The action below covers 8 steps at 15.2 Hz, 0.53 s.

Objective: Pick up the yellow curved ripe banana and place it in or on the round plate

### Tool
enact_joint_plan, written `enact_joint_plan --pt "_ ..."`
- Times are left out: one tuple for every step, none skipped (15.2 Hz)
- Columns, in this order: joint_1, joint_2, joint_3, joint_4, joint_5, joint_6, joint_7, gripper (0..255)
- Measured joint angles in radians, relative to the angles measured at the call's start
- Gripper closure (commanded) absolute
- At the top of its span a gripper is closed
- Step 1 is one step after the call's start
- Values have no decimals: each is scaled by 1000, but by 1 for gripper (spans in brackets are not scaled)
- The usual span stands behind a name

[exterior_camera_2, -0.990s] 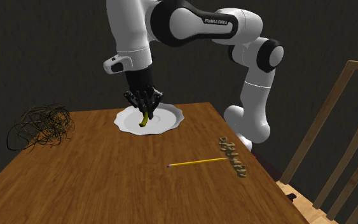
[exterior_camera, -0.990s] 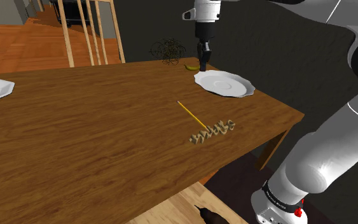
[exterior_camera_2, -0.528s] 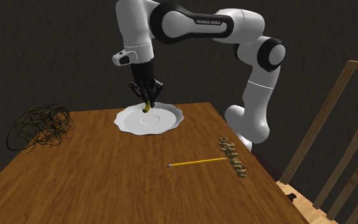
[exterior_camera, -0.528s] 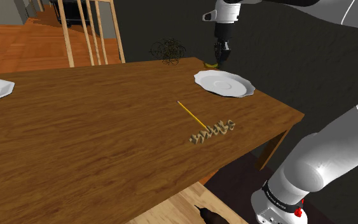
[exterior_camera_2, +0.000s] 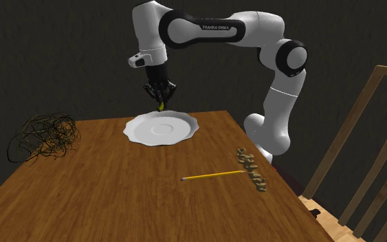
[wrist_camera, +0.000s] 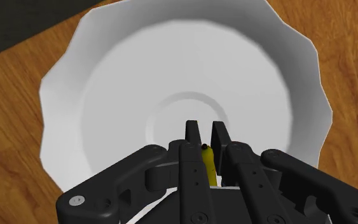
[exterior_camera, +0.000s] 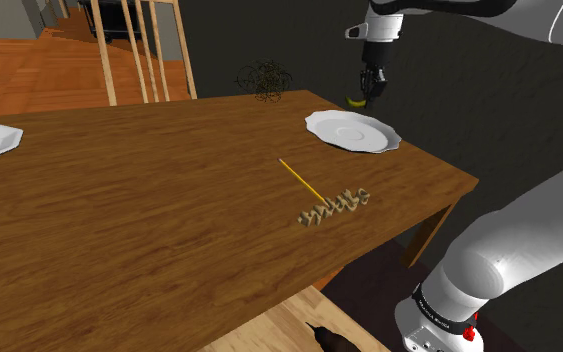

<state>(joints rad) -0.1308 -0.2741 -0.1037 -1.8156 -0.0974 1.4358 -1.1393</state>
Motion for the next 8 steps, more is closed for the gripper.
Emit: enact_joint_plan --pt "-1 -3 -2 -14 -1 12 -2 255" --pt "-2 -6 -4 -31 -2 25 -3 255" --pt "-2 -10 -4 -50 -2 40 -3 255" --pt "-3 -13 -6 -66 -3 54 -4 255" --pt "-3 -18 -5 -85 -3 67 -1 255" --pt "-3 -20 -5 -100 -3 80 0 255" --pt "-3 -21 -5 -115 -4 94 1 255" --pt "-3 -25 -5 -133 -4 108 3 255"
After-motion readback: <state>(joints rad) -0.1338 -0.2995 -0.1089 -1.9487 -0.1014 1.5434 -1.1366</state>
